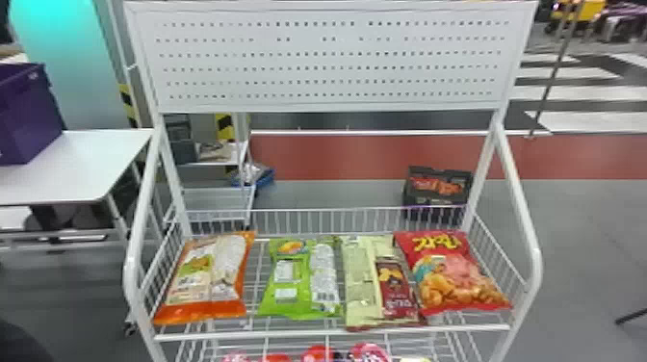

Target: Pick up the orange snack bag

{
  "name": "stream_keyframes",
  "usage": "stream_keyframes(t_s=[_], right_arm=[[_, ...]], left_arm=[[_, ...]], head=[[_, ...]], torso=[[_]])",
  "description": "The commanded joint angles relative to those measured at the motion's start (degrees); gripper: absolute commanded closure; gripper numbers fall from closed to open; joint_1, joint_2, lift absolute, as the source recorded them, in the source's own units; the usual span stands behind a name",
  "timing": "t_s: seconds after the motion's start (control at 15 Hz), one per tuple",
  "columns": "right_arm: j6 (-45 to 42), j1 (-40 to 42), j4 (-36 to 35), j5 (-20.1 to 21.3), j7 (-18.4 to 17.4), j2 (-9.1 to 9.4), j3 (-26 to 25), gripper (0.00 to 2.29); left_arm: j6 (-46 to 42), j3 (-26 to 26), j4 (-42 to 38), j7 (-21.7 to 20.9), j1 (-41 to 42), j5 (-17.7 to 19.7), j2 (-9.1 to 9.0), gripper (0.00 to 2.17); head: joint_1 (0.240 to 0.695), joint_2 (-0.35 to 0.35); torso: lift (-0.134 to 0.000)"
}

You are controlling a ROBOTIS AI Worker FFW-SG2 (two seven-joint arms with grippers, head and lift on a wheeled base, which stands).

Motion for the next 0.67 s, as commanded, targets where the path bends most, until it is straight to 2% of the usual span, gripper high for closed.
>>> stream_keyframes(t_s=[0.0,0.6], right_arm=[[0.0,-0.1,0.0,0.0,0.0,0.00,0.0,0.17],[0.0,-0.2,0.1,-0.1,0.0,0.18,0.0,0.17]], left_arm=[[0.0,0.0,0.0,0.0,0.0,0.0,0.08,0.04],[0.1,0.0,0.0,-0.1,-0.2,0.1,0.08,0.04]], head=[[0.499,0.000],[0.499,0.000]], torso=[[0.000],[0.000]])
